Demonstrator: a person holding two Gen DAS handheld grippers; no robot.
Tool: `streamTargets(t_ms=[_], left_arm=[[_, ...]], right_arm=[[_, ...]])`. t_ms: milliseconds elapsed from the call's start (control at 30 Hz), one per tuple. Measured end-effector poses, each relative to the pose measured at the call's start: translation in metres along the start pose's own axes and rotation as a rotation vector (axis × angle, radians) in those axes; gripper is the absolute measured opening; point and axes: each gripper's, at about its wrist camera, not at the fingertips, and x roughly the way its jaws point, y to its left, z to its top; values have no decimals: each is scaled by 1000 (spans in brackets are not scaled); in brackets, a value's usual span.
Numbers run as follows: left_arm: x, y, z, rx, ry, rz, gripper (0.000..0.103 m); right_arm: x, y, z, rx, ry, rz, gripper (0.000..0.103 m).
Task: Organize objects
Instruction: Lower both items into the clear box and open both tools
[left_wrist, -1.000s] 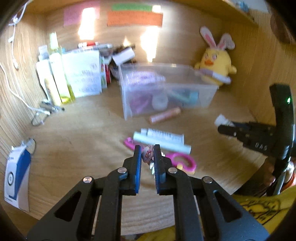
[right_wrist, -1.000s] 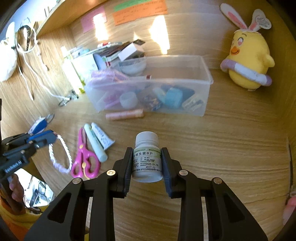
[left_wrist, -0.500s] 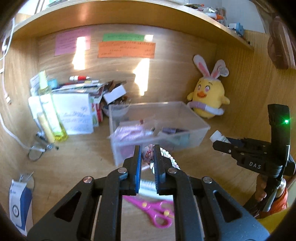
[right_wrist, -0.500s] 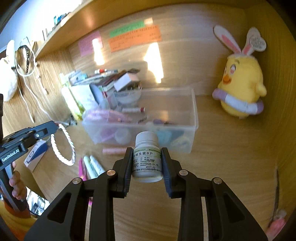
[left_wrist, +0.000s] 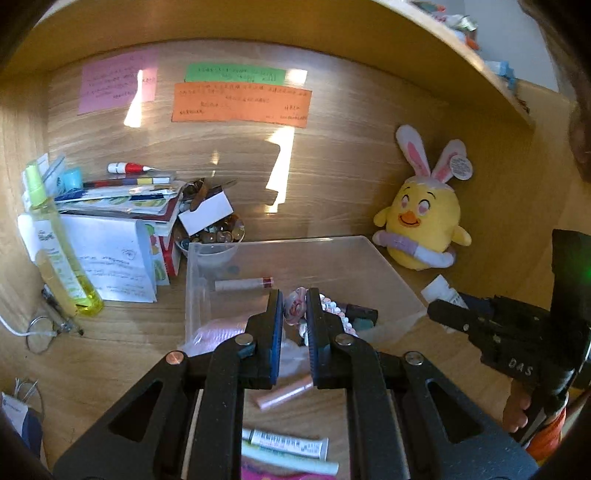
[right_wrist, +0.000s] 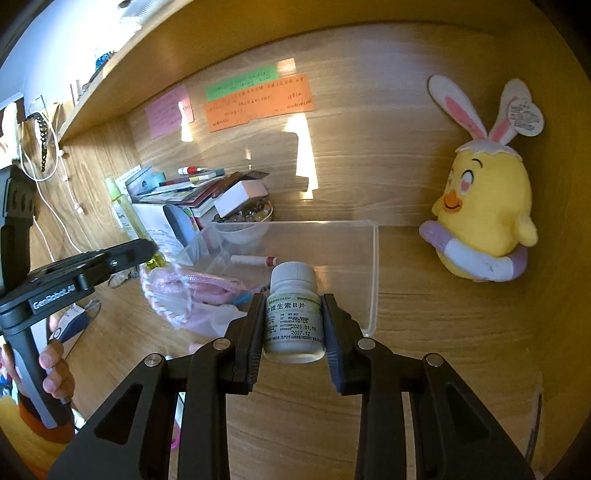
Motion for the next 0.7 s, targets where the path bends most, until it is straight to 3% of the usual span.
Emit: streamTargets(t_ms=[467, 700], left_arm=[[70, 2, 6, -6, 117, 29, 11], [86, 5, 4, -22, 151, 37, 12]], right_arm=[[64, -7, 10, 2, 104, 16, 27], [84, -5, 8, -7, 136, 11, 27]])
